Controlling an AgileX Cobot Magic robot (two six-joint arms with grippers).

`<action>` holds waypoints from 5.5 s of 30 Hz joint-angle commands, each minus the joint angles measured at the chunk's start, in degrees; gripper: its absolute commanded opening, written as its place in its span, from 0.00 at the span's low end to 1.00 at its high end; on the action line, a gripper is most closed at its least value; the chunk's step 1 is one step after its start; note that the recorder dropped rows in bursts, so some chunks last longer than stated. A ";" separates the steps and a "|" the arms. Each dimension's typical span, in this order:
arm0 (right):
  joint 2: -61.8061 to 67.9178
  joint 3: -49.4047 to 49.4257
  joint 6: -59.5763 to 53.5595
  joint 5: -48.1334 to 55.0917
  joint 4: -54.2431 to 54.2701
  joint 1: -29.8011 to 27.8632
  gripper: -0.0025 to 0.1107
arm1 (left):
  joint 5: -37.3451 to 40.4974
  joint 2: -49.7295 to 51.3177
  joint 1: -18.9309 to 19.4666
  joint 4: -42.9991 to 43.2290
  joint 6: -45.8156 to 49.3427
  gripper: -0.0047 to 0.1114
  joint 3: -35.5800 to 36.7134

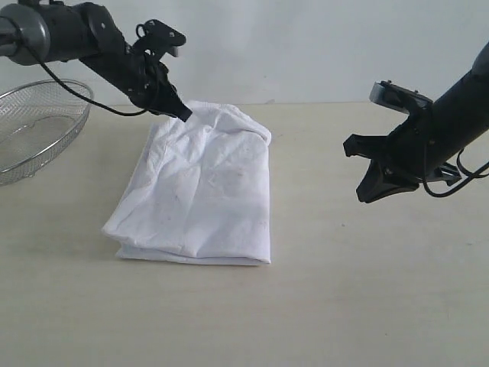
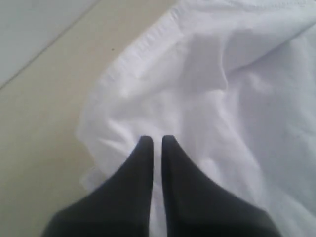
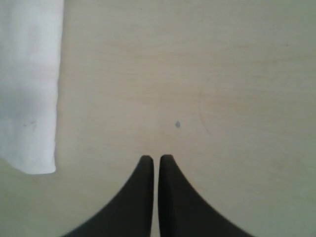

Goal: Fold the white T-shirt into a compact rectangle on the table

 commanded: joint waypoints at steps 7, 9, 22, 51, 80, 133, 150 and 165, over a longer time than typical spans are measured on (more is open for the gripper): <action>-0.91 -0.07 -2.71 -0.11 3.45 -0.42 0.02 | 16.00 -1.81 -0.69 -12.77 7.20 0.08 -1.42; -0.91 -0.07 -2.71 -0.11 3.45 -0.42 0.02 | 18.40 -1.43 -1.53 -12.12 6.91 0.08 -1.42; -0.91 -0.07 -2.71 0.96 3.52 -0.42 0.02 | 26.38 0.36 -2.26 7.32 -10.55 0.08 -0.35; -0.78 -0.07 -3.22 2.51 5.16 -0.42 0.02 | 28.94 2.10 -3.48 -4.64 -12.12 0.08 -0.35; -0.78 -0.07 -3.46 2.45 5.44 -0.42 0.02 | 32.42 3.01 5.18 7.92 -21.09 0.08 -0.35; 29.30 -20.73 -16.85 -1.85 40.22 14.07 0.49 | 23.74 4.97 5.22 0.37 -15.08 0.08 -0.35; 26.49 -20.73 -16.37 2.25 37.25 11.68 0.02 | 26.31 3.15 5.37 -2.73 -16.31 0.08 -0.35; 26.20 -34.59 -4.64 19.98 19.03 -7.72 0.02 | 24.96 -11.32 5.37 -17.88 -14.37 0.08 -0.35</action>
